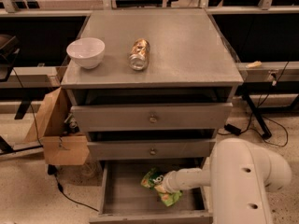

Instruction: Pick green rice chip bag from bottom drawer and place on counter

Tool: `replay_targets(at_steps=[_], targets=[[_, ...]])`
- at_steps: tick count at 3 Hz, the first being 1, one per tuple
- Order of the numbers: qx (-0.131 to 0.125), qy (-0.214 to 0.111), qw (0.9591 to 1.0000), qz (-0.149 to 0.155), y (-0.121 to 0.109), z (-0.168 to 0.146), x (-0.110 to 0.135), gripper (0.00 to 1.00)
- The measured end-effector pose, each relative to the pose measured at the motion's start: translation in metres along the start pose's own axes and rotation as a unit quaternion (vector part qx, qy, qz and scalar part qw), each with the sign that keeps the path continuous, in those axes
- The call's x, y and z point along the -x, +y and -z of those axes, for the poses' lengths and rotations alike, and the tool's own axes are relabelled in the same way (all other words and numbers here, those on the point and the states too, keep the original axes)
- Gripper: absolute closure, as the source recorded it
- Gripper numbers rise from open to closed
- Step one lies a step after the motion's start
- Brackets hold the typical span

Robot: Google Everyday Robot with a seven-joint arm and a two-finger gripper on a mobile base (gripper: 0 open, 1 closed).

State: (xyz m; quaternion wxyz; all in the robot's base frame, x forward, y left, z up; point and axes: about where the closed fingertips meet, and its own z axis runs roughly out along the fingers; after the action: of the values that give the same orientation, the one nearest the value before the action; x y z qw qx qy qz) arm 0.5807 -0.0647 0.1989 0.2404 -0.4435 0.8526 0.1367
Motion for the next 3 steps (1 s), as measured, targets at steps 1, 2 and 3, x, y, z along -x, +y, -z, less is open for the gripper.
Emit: replay_targets(at_steps=[1,2,3], targets=[[-0.041,-0.022,0.9988,0.017,-0.012,0.062,0.022,1.00],[-0.051,-0.022,0.9974,0.047,0.006,0.127,0.019,1.00],[-0.054,-0.008,0.9952,0.082,0.032,0.196,0.002,1.00]])
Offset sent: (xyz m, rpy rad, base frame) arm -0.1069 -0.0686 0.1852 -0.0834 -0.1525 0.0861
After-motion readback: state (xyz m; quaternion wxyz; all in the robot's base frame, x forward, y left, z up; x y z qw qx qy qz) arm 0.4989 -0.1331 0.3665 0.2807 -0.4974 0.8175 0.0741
